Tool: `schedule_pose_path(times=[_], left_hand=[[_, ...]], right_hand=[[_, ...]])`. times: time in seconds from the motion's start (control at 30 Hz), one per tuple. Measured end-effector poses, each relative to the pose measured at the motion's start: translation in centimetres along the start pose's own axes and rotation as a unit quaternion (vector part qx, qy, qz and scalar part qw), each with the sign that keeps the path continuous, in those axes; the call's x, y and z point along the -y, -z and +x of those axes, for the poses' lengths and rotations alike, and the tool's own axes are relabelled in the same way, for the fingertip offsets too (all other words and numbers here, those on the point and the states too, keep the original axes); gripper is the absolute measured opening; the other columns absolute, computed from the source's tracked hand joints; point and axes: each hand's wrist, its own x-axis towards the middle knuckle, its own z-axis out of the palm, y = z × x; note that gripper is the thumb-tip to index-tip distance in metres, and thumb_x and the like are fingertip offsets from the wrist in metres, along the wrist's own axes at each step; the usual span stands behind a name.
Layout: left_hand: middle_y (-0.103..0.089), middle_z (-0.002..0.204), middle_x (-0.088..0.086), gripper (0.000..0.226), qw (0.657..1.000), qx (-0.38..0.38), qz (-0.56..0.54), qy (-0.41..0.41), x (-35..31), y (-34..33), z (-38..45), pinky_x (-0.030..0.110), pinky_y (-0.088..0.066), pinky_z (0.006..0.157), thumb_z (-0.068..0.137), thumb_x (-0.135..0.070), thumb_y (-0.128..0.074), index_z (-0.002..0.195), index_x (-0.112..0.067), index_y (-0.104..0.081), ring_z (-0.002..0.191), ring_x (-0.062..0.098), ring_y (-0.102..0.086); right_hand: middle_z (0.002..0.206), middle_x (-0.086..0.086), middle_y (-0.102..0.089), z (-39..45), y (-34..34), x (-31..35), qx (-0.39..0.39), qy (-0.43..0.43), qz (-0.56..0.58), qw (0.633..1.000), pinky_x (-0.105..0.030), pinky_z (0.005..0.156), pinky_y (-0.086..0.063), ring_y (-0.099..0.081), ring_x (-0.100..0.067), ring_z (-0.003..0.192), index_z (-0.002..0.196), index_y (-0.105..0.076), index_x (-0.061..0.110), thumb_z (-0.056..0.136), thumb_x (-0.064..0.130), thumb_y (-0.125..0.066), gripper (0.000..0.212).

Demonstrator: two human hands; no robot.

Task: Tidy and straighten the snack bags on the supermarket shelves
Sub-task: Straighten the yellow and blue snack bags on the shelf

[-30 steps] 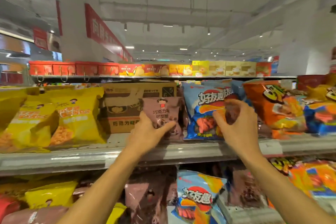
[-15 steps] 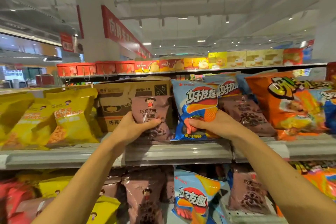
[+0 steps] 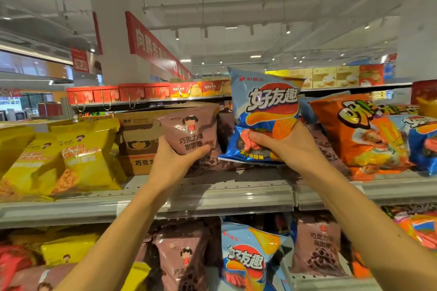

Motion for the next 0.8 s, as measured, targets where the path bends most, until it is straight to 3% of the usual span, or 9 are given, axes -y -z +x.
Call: schedule_pose_path(times=[0.07, 0.2, 0.37, 0.47, 0.6, 0.7, 0.8], left_hand=[[-0.067, 0.119, -0.003, 0.089, 1.0, 0.02, 0.004, -0.009, -0.5, -1.9, 0.2, 0.043, -0.053, 0.098, 0.06, -0.051, -0.092, 0.131, -0.019, -0.048, 0.109, 0.015, -0.065], [-0.063, 0.113, -0.006, 0.089, 0.998, 0.027, 0.048, -0.013, -1.2, -6.5, 0.0, 0.036, -0.053, 0.091, 0.057, -0.055, -0.091, 0.122, -0.017, -0.043, 0.107, 0.016, -0.062], [-0.062, 0.125, 0.002, 0.094, 0.994, 0.075, 0.078, -0.003, -1.2, -10.4, 0.2, 0.043, -0.053, 0.096, 0.058, -0.058, -0.089, 0.124, -0.014, -0.04, 0.111, 0.021, -0.061], [-0.061, 0.126, 0.004, 0.095, 0.989, 0.099, 0.113, -0.01, -1.3, -11.1, 0.0, 0.044, -0.055, 0.093, 0.06, -0.063, -0.085, 0.124, -0.012, -0.038, 0.109, 0.022, -0.062], [-0.067, 0.124, 0.001, 0.08, 0.971, 0.142, 0.19, -0.017, -0.9, -9.8, -0.1, 0.045, -0.056, 0.091, 0.069, -0.061, -0.081, 0.126, -0.016, -0.048, 0.109, 0.022, -0.065], [-0.07, 0.11, -0.012, 0.067, 0.959, 0.141, 0.236, -0.067, -0.4, -6.6, -1.1, 0.041, -0.057, 0.086, 0.07, -0.069, -0.074, 0.12, -0.026, -0.064, 0.103, 0.016, -0.067], [-0.071, 0.114, -0.006, 0.063, 0.937, 0.083, 0.325, -0.1, 0.8, -2.4, -2.5, 0.038, -0.055, 0.086, 0.083, -0.073, -0.056, 0.121, -0.024, -0.069, 0.107, 0.016, -0.065]], right_hand=[[0.106, 0.024, -0.074, -0.4, 1.8, -0.1, -0.019, 0.001, -0.017, 1.0, -0.024, 0.087, -0.051, -0.068, 0.004, 0.1, 0.118, -0.067, 0.039, 0.056, 0.064, -0.086, 0.07], [0.115, 0.016, -0.072, -1.7, 5.3, -1.1, -0.073, -0.035, -0.055, 0.995, -0.033, 0.095, -0.053, -0.067, -0.006, 0.106, 0.131, -0.059, 0.031, 0.058, 0.059, -0.088, 0.083], [0.106, 0.018, -0.075, -3.8, 7.6, -1.4, -0.09, -0.052, -0.064, 0.993, -0.021, 0.081, -0.049, -0.068, 0.003, 0.097, 0.126, -0.063, 0.029, 0.06, 0.055, -0.087, 0.075], [0.105, 0.02, -0.075, -4.5, 7.3, -1.2, -0.096, -0.051, -0.073, 0.991, -0.027, 0.088, -0.052, -0.068, 0.003, 0.099, 0.123, -0.064, 0.032, 0.05, 0.064, -0.084, 0.082], [0.115, 0.014, -0.073, -4.3, 5.2, -0.4, -0.093, -0.038, -0.07, 0.992, -0.042, 0.102, -0.052, -0.067, -0.009, 0.109, 0.129, -0.059, 0.03, 0.052, 0.065, -0.085, 0.088], [0.125, 0.014, -0.068, -3.9, 3.0, 1.0, -0.095, -0.013, -0.07, 0.993, -0.043, 0.104, -0.051, -0.064, -0.009, 0.116, 0.136, -0.053, 0.032, 0.054, 0.064, -0.087, 0.094], [0.128, 0.015, -0.066, -3.4, -0.3, 2.8, -0.085, 0.014, -0.06, 0.994, -0.038, 0.103, -0.05, -0.062, -0.009, 0.118, 0.139, -0.05, 0.032, 0.054, 0.066, -0.086, 0.098]])
